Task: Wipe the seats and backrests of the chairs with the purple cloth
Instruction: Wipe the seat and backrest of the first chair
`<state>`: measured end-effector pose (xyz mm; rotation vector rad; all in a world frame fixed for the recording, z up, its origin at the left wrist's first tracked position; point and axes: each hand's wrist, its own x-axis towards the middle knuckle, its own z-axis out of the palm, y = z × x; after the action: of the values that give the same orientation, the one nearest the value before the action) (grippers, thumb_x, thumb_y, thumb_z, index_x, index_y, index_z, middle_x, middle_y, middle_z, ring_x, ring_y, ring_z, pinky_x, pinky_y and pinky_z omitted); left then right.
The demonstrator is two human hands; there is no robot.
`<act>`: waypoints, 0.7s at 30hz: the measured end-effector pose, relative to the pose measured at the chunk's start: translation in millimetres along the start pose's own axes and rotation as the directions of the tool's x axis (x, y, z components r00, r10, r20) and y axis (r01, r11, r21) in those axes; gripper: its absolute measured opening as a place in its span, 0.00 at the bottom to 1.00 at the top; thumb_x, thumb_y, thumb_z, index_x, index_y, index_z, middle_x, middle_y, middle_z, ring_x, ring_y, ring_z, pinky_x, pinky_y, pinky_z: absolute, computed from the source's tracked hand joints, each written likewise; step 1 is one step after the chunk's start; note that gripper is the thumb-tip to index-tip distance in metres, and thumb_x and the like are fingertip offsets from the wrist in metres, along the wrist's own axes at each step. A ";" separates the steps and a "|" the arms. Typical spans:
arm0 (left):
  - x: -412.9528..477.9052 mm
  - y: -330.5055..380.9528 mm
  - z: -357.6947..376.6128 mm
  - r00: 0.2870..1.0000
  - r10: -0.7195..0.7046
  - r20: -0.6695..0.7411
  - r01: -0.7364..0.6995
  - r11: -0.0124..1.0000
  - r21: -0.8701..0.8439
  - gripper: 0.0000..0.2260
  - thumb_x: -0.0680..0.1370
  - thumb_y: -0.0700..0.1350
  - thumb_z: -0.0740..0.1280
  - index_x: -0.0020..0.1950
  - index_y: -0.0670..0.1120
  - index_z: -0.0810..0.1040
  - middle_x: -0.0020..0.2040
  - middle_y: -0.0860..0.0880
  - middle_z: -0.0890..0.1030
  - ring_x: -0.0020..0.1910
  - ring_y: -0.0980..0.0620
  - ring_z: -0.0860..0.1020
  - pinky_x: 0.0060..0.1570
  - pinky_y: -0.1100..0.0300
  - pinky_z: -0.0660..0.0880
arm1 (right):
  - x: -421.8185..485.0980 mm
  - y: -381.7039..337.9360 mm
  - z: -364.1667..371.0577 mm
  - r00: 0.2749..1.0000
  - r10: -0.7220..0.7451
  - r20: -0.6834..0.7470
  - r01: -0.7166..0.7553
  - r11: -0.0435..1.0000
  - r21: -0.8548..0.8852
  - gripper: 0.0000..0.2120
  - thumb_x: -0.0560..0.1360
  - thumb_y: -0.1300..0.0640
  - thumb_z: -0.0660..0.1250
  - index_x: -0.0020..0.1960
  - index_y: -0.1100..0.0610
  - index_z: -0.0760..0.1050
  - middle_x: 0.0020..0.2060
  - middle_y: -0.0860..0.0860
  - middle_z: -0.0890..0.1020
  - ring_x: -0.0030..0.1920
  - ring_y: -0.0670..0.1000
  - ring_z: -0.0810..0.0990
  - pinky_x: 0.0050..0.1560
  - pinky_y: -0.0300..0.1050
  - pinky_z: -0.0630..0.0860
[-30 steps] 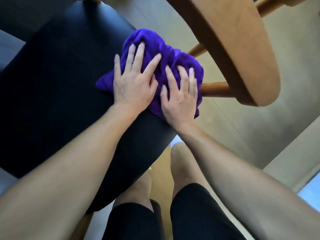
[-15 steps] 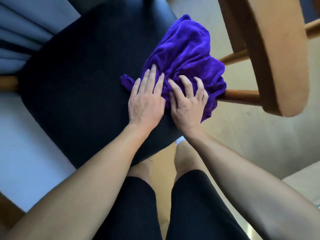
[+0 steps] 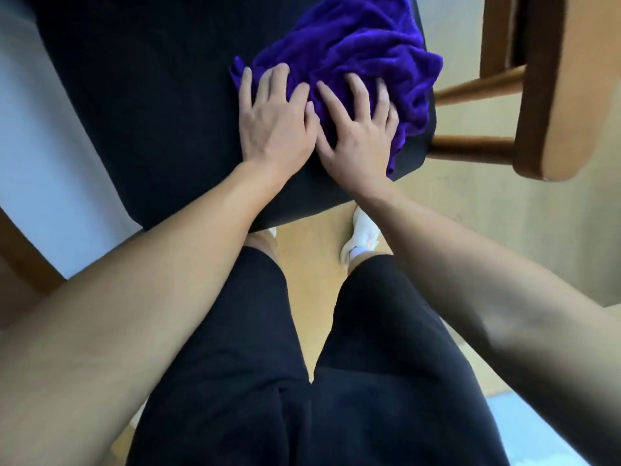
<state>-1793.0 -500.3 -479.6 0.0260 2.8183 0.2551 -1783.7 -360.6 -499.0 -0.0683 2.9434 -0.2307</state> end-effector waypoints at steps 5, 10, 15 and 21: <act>-4.7 9.8 17.4 0.990 -0.083 -0.116 0.081 0.996 -0.021 0.18 0.82 0.50 0.52 0.63 0.47 0.77 0.65 0.45 0.75 0.61 0.44 0.74 0.65 0.49 0.65 | 7.0 3.7 1.4 1.000 -0.022 0.003 0.022 0.999 -0.042 0.21 0.79 0.38 0.54 0.67 0.42 0.74 0.70 0.46 0.72 0.67 0.59 0.70 0.57 0.54 0.66; -39.4 44.7 33.0 0.976 -0.201 -0.087 0.197 0.979 -0.053 0.16 0.81 0.49 0.54 0.59 0.46 0.78 0.58 0.45 0.76 0.55 0.43 0.74 0.53 0.49 0.68 | -24.8 36.5 4.0 0.983 -0.162 -0.081 0.164 0.986 0.022 0.17 0.79 0.41 0.59 0.61 0.46 0.78 0.64 0.46 0.78 0.57 0.58 0.76 0.49 0.53 0.69; -73.4 70.8 41.4 0.964 -0.254 -0.081 0.249 0.966 -0.066 0.15 0.80 0.49 0.55 0.57 0.46 0.78 0.54 0.44 0.76 0.51 0.43 0.74 0.48 0.48 0.69 | -47.8 67.4 5.6 0.948 -0.293 -0.124 0.301 0.952 0.052 0.15 0.79 0.41 0.63 0.59 0.48 0.80 0.61 0.48 0.79 0.56 0.58 0.77 0.49 0.52 0.70; -81.1 73.8 50.3 0.857 -0.475 -0.200 0.463 0.880 -0.107 0.12 0.82 0.47 0.56 0.60 0.50 0.77 0.55 0.47 0.76 0.52 0.45 0.75 0.50 0.50 0.68 | -49.3 75.3 12.9 0.899 -0.434 -0.055 0.435 0.900 0.022 0.21 0.79 0.41 0.60 0.70 0.44 0.74 0.70 0.50 0.74 0.69 0.60 0.70 0.63 0.55 0.66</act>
<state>-1701.1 -422.7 -488.9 -0.7406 2.9149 0.2305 -1735.3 -285.3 -514.4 -0.7314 2.9301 -0.3476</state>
